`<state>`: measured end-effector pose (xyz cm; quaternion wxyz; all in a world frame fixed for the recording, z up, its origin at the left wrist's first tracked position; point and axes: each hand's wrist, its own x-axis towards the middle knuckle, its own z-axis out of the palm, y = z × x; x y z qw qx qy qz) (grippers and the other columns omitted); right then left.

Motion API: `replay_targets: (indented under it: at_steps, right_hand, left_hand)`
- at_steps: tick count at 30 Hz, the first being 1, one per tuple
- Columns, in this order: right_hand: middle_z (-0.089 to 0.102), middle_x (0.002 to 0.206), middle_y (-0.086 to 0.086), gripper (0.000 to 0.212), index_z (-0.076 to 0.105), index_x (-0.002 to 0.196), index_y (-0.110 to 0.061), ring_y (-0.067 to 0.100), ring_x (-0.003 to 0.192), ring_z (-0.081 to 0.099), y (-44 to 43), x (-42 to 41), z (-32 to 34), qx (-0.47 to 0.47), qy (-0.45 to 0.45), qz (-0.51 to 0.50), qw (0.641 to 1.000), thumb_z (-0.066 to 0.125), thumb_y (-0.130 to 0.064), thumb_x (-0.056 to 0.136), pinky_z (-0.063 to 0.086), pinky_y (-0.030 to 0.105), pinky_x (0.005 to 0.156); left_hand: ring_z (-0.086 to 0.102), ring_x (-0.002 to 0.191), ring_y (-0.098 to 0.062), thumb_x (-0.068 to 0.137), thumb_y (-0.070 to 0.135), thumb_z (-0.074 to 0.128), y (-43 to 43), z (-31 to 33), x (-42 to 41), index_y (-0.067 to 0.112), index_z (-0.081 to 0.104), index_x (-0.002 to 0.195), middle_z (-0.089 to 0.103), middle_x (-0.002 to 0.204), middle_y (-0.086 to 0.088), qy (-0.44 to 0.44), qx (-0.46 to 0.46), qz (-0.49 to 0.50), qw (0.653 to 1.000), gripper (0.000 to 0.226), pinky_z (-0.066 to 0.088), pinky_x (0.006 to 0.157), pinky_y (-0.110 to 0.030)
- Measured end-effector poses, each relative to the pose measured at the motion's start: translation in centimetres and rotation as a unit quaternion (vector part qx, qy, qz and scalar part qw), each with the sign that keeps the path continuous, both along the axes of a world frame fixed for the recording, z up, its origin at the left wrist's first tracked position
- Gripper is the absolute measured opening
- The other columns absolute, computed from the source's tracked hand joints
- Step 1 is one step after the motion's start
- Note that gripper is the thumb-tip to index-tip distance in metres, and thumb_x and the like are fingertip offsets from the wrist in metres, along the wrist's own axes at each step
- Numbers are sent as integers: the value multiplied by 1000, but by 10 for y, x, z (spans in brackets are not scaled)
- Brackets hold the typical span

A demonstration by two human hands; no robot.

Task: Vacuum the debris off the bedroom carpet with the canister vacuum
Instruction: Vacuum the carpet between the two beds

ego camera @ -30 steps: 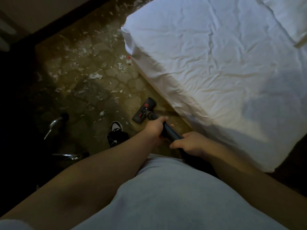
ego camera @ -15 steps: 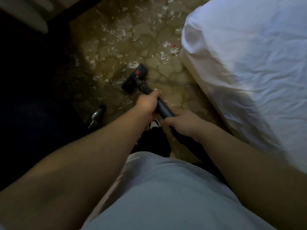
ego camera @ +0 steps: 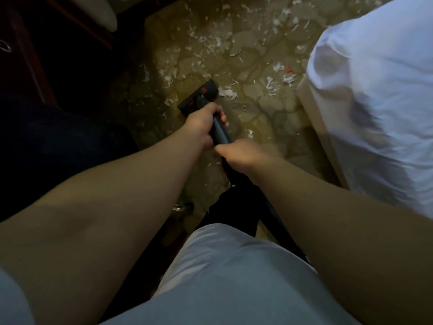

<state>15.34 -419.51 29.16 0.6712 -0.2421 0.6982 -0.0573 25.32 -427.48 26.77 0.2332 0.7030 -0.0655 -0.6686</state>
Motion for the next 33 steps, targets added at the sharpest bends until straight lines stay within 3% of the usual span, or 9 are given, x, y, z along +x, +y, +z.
replay_targets:
  at_steps: [2, 5, 6, 9, 15, 21, 25, 29, 33]
  right_hand:
    - [75, 92, 9, 37, 70, 107, -13, 26, 79, 75, 17, -6, -1, 5, 3, 0, 1000, 75, -40, 82, 58, 31, 60]
    - [76, 93, 15, 47, 69, 103, -14, 35, 84, 76, 52, -24, 3, 26, -20, -20, 999, 75, -43, 67, 65, 52, 83]
    - [77, 90, 17, 50, 70, 104, -11, 36, 79, 77, 65, -34, 3, 32, -26, -32, 999, 75, -42, 64, 66, 53, 81]
    - [76, 78, 16, 41, 71, 107, -2, 30, 62, 73, 106, -72, 7, 44, -41, -56, 997, 75, -29, 77, 60, 38, 62]
    - [69, 64, 11, 22, 69, 103, -5, 22, 49, 66, 205, -155, 38, 56, -31, -55, 996, 70, -23, 91, 50, 26, 46]
    - [79, 92, 16, 35, 73, 101, -7, 38, 90, 78, 299, -225, 61, 66, 13, -38, 997, 76, -32, 77, 56, 39, 67]
    - [80, 87, 15, 38, 71, 104, -8, 34, 81, 80, 336, -253, 75, 79, 21, -15, 997, 79, -34, 78, 65, 47, 84]
    - [79, 83, 19, 29, 69, 102, -3, 31, 69, 76, 354, -267, 85, 84, 22, -19, 996, 78, -26, 87, 63, 39, 69]
    - [77, 84, 19, 29, 67, 103, -3, 28, 64, 74, 357, -258, 90, 77, 14, -6, 997, 78, -26, 88, 61, 35, 63]
  left_hand:
    - [54, 57, -14, 94, 13, 62, 15, 3, -9, 9, 64, 81, 57, 59, -1, -6, 17, -21, 1000, 13, 54, 65, -29]
    - [54, 60, -15, 93, 14, 61, 46, 5, -30, 11, 63, 81, 56, 62, -1, 0, 45, -41, 998, 13, 53, 67, -30]
    - [53, 58, -15, 93, 14, 61, 57, 3, -40, 11, 62, 79, 55, 61, -1, 2, 53, -48, 997, 14, 52, 66, -29]
    - [51, 54, -16, 92, 13, 59, 96, 1, -81, 11, 57, 70, 52, 55, -1, -1, 60, -73, 996, 22, 50, 60, -28]
    - [49, 47, -16, 93, 13, 57, 197, 2, -161, 12, 52, 64, 51, 52, -2, 7, 63, -92, 994, 29, 49, 54, -25]
    - [52, 56, -20, 92, 14, 58, 294, 10, -228, 10, 54, 66, 53, 56, -4, 22, 68, -94, 993, 27, 50, 59, -32]
    - [53, 58, -19, 95, 15, 58, 337, 18, -256, 10, 54, 68, 54, 56, -4, 35, 79, -88, 992, 28, 51, 60, -33]
    - [48, 51, -16, 100, 18, 55, 359, 26, -269, 10, 53, 70, 51, 52, -2, 59, 79, -51, 994, 31, 49, 49, -27]
    - [50, 54, -15, 97, 16, 57, 363, 36, -256, 11, 55, 73, 51, 55, -2, 67, 80, -34, 994, 25, 50, 50, -27]
